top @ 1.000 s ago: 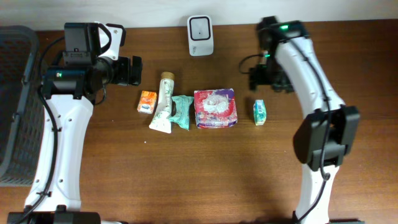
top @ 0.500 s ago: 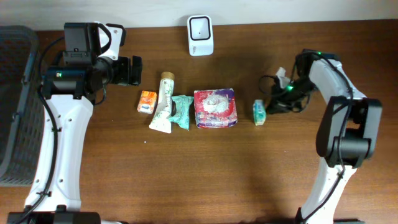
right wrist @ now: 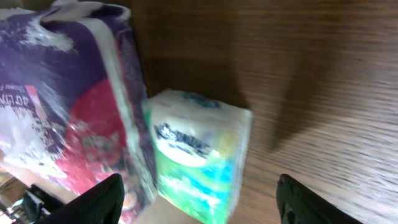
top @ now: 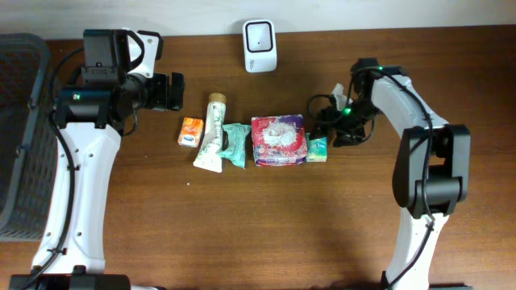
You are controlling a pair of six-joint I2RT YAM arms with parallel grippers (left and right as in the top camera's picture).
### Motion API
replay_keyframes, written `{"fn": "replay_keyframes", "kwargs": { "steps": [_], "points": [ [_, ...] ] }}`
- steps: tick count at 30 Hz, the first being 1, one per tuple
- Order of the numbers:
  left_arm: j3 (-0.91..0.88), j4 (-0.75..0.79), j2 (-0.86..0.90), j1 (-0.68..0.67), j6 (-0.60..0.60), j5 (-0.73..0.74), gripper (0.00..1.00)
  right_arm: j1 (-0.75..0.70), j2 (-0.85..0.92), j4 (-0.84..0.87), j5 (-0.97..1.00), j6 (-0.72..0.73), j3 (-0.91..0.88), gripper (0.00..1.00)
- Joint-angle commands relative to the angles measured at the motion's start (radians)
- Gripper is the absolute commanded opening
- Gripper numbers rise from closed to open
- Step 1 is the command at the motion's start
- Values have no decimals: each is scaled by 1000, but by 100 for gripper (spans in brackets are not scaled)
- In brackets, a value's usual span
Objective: Scan the item barcode
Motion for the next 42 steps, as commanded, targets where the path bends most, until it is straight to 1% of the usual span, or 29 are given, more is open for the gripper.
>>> {"fn": "replay_keyframes", "kwargs": {
  "steps": [1,2,3,4,6,7,8,9,10,12,13,15,17,19,20,21,22,26,29,33,34,35,36,37,38,39,40,41,42],
  "points": [
    [9,2,-4,1,-9,1,99,4,26,0,31,8,12,58],
    [9,2,-4,1,-9,1,99,4,32,8,31,7,-3,54],
    [9,2,-4,1,-9,1,99,4,32,21,31,7,-23,46],
    [9,2,-4,1,-9,1,99,4,32,30,31,7,-42,41],
    [9,2,-4,1,-9,1,99,5,32,80,30,7,-106,41],
    [9,2,-4,1,-9,1,99,4,32,112,29,8,-142,27],
    [9,2,-4,1,-9,1,99,4,32,111,28,8,-146,10],
    [9,2,-4,1,-9,1,99,1,25,95,5,8,-138,4],
    [9,2,-4,1,-9,1,99,-15,20,47,-47,7,-95,4],
    [9,2,-4,1,-9,1,99,-65,18,-86,-79,-18,39,4],
    [9,2,-4,1,-9,1,99,-111,18,-206,-167,-148,169,4],
    [9,2,-4,1,-9,1,99,-155,18,-282,-251,-188,283,4],
    [9,2,-4,1,-9,1,99,-174,18,-261,-480,-215,328,4],
    [9,2,-4,1,-9,1,99,-156,18,-248,-701,-340,327,4],
    [9,2,-4,1,-9,1,99,-124,18,-248,-875,-393,327,4],
    [9,2,-4,1,-9,1,99,-98,18,-247,-967,-436,327,4],
    [9,2,-4,1,-9,1,99,-71,18,-244,-1005,-450,327,4],
    [9,2,-4,1,-9,1,99,34,18,-196,-1004,-451,327,4],
    [9,2,-4,1,-9,1,99,117,18,-167,-1003,-562,328,4],
    [9,2,-4,1,-9,1,99,162,18,-119,-994,-549,328,4],
    [9,2,-4,1,-9,1,99,163,18,-94,-961,-499,328,4],
    [9,2,-4,1,-9,1,99,166,18,-8,-774,-302,328,4],
    [9,2,-4,1,-9,1,99,175,18,73,-361,4,338,4],
    [9,2,-4,1,-9,1,99,183,18,87,-29,91,387,4],
    [9,2,-4,1,-9,1,99,193,18,97,217,91,448,4],
    [9,2,-4,1,-9,1,99,209,18,163,484,85,481,4],
    [9,2,-4,1,-9,1,99,225,18,237,609,31,484,4],
    [9,2,-4,1,-9,1,99,250,27,361,721,-109,480,4],
    [9,2,-4,1,-9,1,99,270,45,486,760,-232,478,4]
  ]
}}
